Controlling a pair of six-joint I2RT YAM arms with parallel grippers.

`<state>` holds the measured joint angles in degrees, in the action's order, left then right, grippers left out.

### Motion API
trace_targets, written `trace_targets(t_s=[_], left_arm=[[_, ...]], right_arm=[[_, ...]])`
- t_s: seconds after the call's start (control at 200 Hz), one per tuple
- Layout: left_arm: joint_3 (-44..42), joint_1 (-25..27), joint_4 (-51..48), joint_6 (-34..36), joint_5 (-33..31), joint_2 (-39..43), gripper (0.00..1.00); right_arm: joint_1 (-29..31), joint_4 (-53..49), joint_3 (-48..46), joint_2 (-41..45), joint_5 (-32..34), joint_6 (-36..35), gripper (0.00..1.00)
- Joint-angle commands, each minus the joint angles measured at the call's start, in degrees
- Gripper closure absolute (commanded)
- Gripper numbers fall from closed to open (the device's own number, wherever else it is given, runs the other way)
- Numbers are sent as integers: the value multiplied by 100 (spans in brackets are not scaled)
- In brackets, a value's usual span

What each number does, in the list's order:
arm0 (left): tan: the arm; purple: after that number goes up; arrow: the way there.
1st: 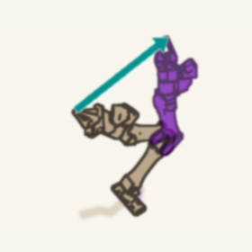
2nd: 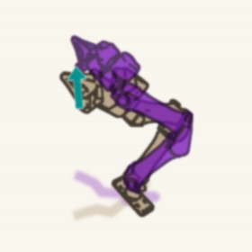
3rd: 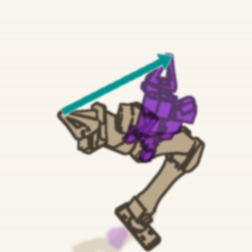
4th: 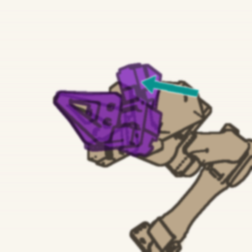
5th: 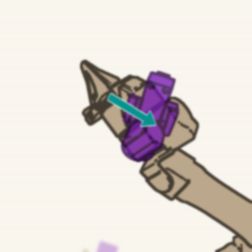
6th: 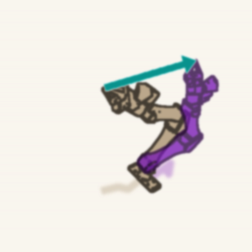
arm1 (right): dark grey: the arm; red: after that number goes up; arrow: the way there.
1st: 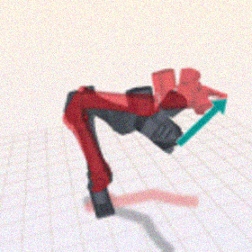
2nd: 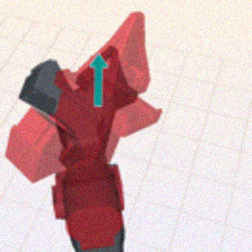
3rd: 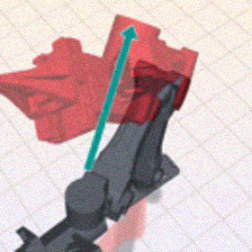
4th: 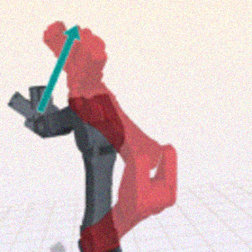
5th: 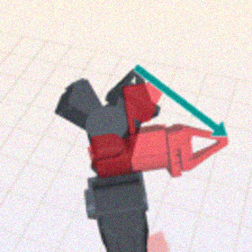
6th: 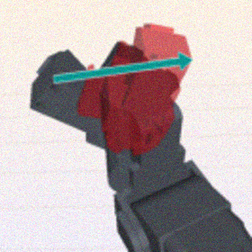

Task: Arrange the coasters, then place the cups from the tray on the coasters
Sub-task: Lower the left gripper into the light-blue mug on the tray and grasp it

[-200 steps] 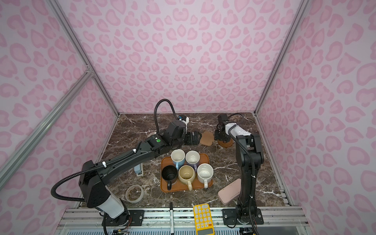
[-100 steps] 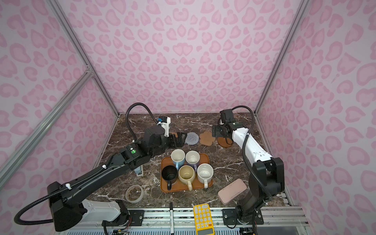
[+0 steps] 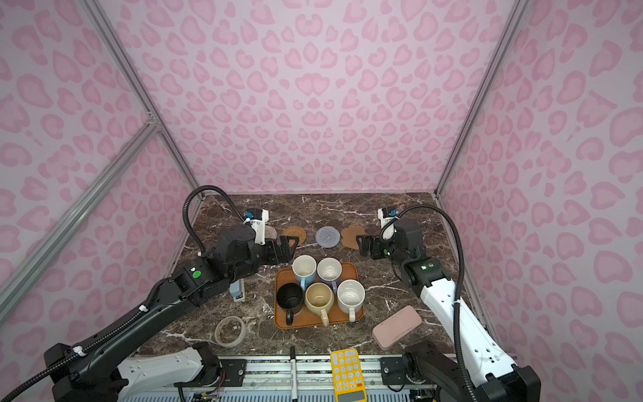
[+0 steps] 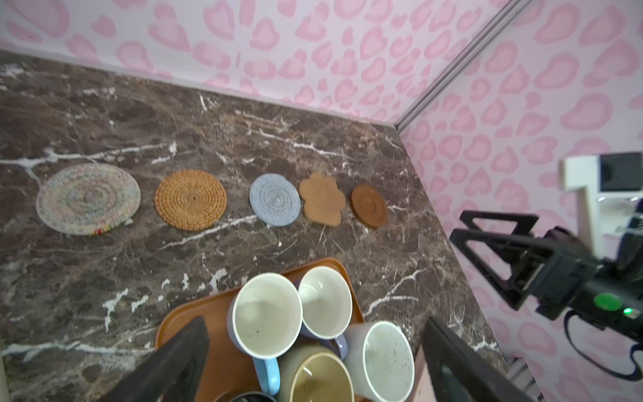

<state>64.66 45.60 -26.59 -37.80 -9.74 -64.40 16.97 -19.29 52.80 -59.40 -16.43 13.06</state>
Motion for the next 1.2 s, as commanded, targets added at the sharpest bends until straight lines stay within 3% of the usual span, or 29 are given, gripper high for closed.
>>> trace_targets(t_s=[0.0, 0.185, 0.29, 0.395, 1.015, 1.195], left_arm=[[163, 5, -879, -409, 124, -224, 1], [415, 223, -1744, -544, -204, -857, 4], [435, 351, -1805, -496, -95, -1176, 12], [476, 430, -1802, -434, 14, -1540, 27], [749, 672, -1698, -476, 93, -2888, 54], [917, 763, -1978, -583, -210, -3080, 55]], right_arm=[[179, -192, 125, -19, -628, -35, 2], [713, 145, -185, 149, -985, -61, 2], [1142, 180, -112, -20, -1043, -153, 1], [1440, 299, -126, -171, -842, -221, 1], [1449, 315, -413, -34, -584, -330, 1], [1450, 313, -429, -15, -512, -313, 1]])
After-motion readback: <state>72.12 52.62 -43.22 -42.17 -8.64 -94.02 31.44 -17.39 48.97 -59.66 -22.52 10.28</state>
